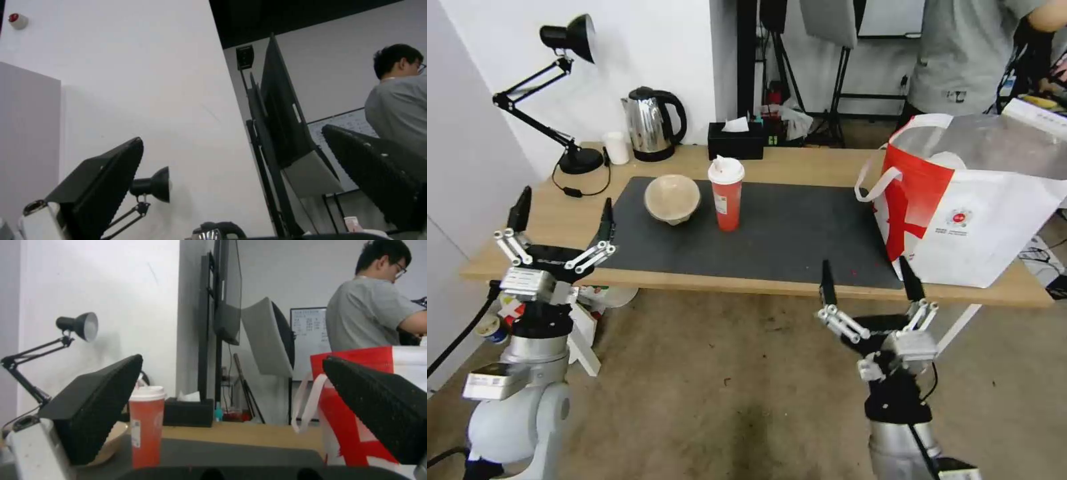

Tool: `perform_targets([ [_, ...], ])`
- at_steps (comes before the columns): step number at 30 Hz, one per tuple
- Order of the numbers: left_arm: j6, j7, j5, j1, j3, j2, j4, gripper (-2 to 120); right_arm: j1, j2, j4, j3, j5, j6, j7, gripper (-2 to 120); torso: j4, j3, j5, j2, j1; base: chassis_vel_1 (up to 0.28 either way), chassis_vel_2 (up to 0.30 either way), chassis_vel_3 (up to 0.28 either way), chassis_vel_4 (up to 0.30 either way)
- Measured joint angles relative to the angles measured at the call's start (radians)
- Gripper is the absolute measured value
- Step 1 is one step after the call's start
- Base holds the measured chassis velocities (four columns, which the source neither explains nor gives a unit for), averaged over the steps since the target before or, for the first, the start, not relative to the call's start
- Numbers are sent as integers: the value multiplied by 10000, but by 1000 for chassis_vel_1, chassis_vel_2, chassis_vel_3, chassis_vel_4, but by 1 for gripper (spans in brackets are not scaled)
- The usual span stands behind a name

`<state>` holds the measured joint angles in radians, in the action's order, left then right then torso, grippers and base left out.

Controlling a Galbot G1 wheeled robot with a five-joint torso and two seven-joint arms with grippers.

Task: Pick up the trash from the table and place it into the takeout bag.

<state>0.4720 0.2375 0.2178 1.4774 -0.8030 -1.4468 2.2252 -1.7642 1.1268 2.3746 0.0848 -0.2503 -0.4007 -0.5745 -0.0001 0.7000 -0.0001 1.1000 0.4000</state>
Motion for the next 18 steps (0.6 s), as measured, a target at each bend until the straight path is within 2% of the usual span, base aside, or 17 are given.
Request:
perform_targets([
  [6,0,6,-28,-10,35,-31,0,100,-195,-55,-310,-90,-275,-483,-168,100,1,-1,1,0,0,0,0,0,0],
  [18,17,14,-41,120,-24,-42,72,100,21,-119,-205,-67,-276,-384,-143,100,2,0,1,0,0,0,0,0,0],
])
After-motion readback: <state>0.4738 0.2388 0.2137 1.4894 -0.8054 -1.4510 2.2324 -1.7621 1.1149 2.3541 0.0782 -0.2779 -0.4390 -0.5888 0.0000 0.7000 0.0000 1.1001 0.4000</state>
